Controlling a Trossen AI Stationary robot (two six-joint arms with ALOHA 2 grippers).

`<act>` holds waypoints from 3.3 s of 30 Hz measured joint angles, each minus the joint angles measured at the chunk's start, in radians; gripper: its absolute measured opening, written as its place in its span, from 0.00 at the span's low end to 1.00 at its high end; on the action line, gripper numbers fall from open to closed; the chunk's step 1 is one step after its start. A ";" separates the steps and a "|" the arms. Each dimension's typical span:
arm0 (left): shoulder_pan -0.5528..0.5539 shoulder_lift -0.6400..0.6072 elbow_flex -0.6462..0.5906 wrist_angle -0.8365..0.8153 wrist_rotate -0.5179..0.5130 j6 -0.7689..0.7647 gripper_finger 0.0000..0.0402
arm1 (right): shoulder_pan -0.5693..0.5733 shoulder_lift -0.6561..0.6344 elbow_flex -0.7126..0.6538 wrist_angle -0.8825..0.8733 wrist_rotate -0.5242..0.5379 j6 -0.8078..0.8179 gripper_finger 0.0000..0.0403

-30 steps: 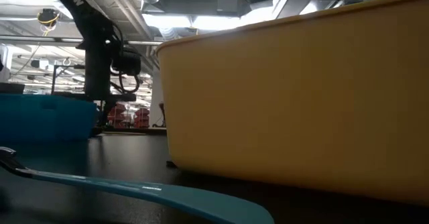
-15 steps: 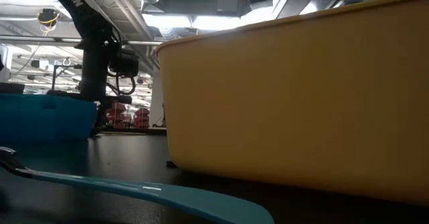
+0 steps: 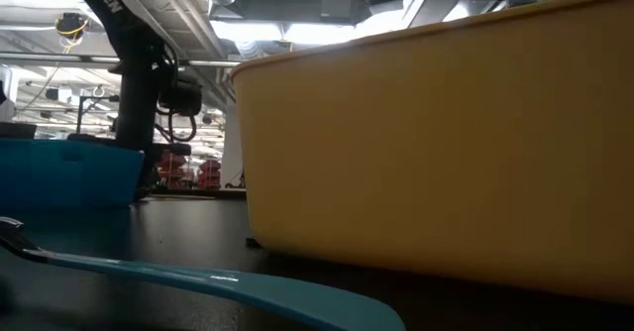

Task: Sort silverware by color (type)
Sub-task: Put the gold spoon into the black bin

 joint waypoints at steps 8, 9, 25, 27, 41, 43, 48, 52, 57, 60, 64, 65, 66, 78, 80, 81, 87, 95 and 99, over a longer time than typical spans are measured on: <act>0.007 0.062 0.005 0.003 -0.001 0.043 0.21 | 0.000 0.000 0.000 0.001 -0.002 0.000 0.25; 0.007 0.063 0.005 0.003 -0.001 0.053 0.21 | 0.000 0.000 0.000 0.002 -0.002 0.000 0.25; -0.005 0.064 0.003 0.007 -0.021 0.105 0.03 | 0.000 0.000 0.000 0.001 -0.002 0.000 0.25; -0.017 0.065 0.008 0.007 -0.032 0.120 0.03 | 0.000 0.000 0.000 0.001 -0.002 0.000 0.25; -0.110 0.069 0.163 0.030 -0.032 0.234 0.02 | 0.000 0.000 0.018 -0.025 -0.063 0.001 0.25; -0.123 0.069 0.198 0.031 -0.035 0.272 0.02 | 0.000 -0.001 0.033 -0.042 -0.074 0.001 0.25; -0.165 0.068 0.285 0.074 -0.050 0.478 0.02 | 0.000 -0.001 0.077 -0.112 -0.073 0.000 0.25; -0.211 0.067 0.342 0.129 -0.050 0.703 0.02 | 0.000 -0.001 0.121 -0.182 -0.073 0.001 0.25; -0.278 0.066 0.372 0.233 -0.051 0.977 0.02 | 0.000 -0.001 0.189 -0.241 -0.035 0.000 0.25; -0.320 0.066 0.372 0.299 -0.051 1.157 0.02 | 0.000 -0.001 0.244 -0.274 0.017 0.001 0.25; -0.380 0.066 0.372 0.353 -0.051 1.385 0.02 | -0.001 -0.001 0.336 -0.329 0.099 0.010 0.25; -0.396 0.066 0.372 0.363 -0.051 1.439 0.02 | -0.005 -0.001 0.363 -0.346 0.126 0.025 0.25; -0.411 0.066 0.372 0.371 -0.050 1.488 0.02 | -0.013 -0.001 0.388 -0.363 0.152 0.039 0.25; -0.610 0.066 0.372 0.391 -0.017 1.896 0.03 | -0.278 -0.055 0.632 -0.372 0.437 -0.132 0.25; -0.643 0.066 0.372 0.392 -0.001 1.953 0.03 | -0.342 -0.055 0.664 -0.357 0.434 -0.222 0.25; -0.659 0.066 0.372 0.392 0.003 1.979 0.03 | -0.377 -0.055 0.675 -0.339 0.424 -0.273 0.25; -0.739 0.066 0.372 0.399 0.003 2.086 0.03 | -0.580 -0.055 0.726 -0.136 0.225 -0.636 0.25; -0.811 0.066 0.373 0.399 -0.007 2.104 0.03 | -0.819 -0.045 0.726 0.241 -0.119 -1.102 0.25; -0.840 0.066 0.373 0.427 -0.009 2.104 0.03 | -0.907 -0.022 0.726 0.362 -0.259 -1.217 0.25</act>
